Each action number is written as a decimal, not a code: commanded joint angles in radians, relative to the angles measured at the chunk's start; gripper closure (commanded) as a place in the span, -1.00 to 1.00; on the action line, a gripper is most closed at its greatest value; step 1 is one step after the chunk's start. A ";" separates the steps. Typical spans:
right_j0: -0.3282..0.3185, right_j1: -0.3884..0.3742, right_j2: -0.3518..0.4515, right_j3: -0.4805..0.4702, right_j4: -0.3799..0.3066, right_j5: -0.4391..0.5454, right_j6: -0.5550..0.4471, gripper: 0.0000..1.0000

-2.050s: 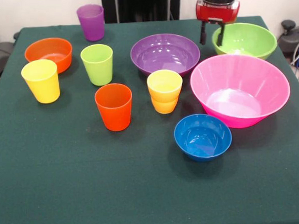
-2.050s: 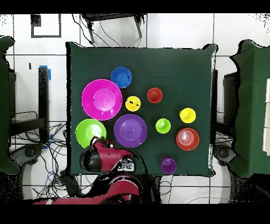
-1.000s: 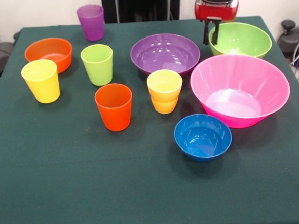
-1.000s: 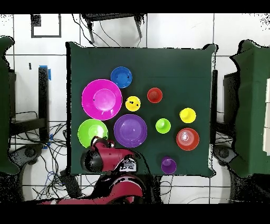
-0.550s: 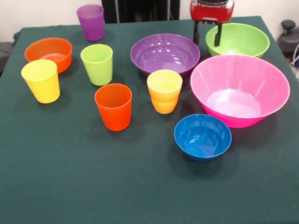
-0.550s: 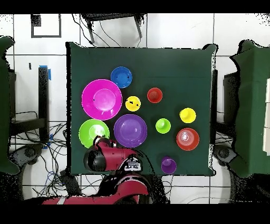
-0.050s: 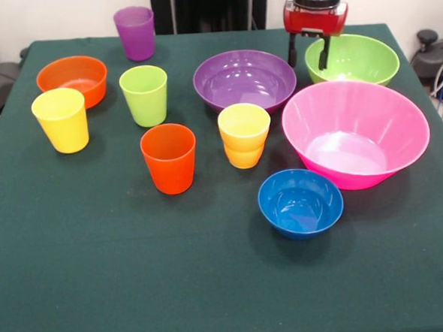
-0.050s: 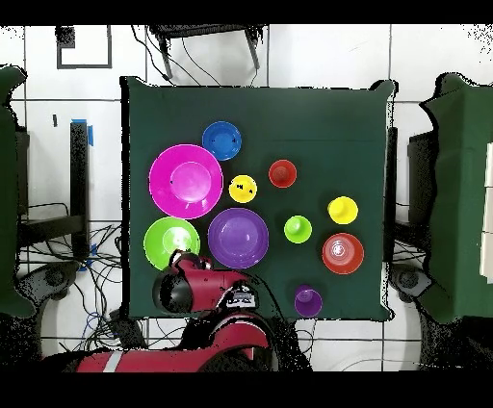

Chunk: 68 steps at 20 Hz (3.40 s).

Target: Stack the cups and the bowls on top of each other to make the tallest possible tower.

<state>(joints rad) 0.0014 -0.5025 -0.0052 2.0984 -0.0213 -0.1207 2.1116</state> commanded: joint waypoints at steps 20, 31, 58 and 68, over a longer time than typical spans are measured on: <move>-0.008 -0.018 0.090 -0.024 -0.024 0.058 0.092 -1.00; -0.019 -0.004 0.112 -0.030 -0.045 0.043 0.083 1.00; -0.056 0.005 0.142 -0.026 -0.034 0.057 0.096 -1.00; -0.046 -0.010 0.137 -0.011 -0.009 0.055 0.121 -1.00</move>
<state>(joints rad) -0.0435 -0.5450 0.0449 2.0987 -0.0308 -0.1206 2.1116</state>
